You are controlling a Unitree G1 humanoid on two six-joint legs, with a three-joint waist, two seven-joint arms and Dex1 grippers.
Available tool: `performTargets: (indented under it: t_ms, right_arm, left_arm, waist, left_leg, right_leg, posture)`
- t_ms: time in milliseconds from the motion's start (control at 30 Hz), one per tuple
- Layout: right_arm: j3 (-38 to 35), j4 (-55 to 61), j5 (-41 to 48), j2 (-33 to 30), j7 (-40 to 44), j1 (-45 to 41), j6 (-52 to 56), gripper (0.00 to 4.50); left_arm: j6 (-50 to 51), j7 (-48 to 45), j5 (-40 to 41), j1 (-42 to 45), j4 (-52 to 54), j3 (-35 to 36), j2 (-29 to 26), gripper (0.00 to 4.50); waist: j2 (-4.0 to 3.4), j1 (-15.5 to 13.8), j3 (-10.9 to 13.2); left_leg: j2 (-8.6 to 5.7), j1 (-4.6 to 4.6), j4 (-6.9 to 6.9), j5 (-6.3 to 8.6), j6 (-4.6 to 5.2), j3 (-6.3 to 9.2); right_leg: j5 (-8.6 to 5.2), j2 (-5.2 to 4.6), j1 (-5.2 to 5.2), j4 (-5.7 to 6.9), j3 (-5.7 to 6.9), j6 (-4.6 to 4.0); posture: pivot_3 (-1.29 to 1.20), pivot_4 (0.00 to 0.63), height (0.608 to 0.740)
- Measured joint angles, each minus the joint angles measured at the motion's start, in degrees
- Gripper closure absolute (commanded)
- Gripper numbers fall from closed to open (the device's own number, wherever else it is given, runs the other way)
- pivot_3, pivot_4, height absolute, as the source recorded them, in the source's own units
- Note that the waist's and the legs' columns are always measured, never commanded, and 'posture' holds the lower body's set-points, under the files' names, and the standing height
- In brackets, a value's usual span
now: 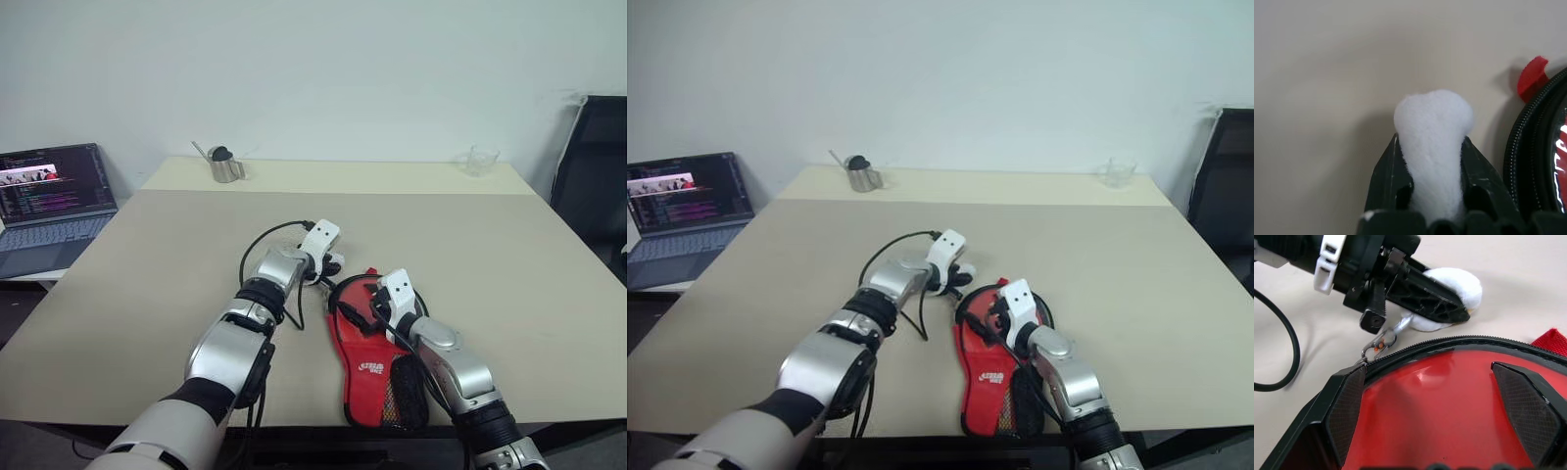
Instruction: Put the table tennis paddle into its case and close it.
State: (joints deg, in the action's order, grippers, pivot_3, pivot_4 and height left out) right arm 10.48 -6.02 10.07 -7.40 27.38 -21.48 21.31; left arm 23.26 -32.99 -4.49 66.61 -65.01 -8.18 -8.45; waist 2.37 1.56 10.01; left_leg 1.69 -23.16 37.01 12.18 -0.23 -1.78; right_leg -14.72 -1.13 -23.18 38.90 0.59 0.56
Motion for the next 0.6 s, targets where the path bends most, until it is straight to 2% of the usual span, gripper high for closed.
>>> performTargets:
  t_ms: [300,600]
  right_arm:
    - [0.34,-0.04,-0.54,-0.34,1.34,-0.39,0.29,0.00]
    - [0.58,1.27,-0.51,-0.68,2.43,-0.20,1.79,0.00]
  left_arm:
    - [-6.55,5.00,-2.71,5.15,-9.71,-0.02,3.93,3.98]
    - [-12.42,10.05,-7.29,8.19,-12.43,-1.22,7.66,3.98]
  waist:
    - [0.01,0.04,0.01]
    - [0.01,0.08,0.02]
  left_leg:
    - [-0.01,-0.03,-0.03,0.00,0.00,-0.02]
    - [0.00,-0.11,-0.14,0.01,-0.02,-0.02]
  right_leg:
    - [0.00,0.01,-0.03,-0.04,0.03,0.01]
    - [-0.02,0.01,-0.07,-0.22,0.04,0.02]
  posture:
    - [0.00,0.150,0.740]
    - [0.00,0.150,0.740]
